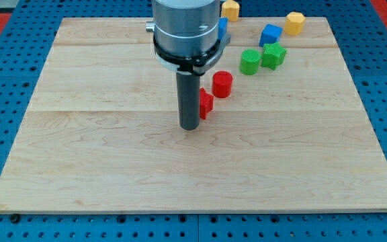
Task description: Separate the green and red blocks
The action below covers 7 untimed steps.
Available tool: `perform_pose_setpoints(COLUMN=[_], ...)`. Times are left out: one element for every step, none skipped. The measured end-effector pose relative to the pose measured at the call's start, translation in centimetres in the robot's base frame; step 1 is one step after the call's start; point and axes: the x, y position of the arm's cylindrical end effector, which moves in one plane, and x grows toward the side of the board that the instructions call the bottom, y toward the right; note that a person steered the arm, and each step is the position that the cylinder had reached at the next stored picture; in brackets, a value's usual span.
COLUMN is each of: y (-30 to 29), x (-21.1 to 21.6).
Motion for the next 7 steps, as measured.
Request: perform_pose_setpoints(y=[3.0,4.1,3.0,4.6,4.6,1.4,-2.4], x=[-0.7,-3.0,-3.1,-3.3,-4.8,-4.3,-3.4])
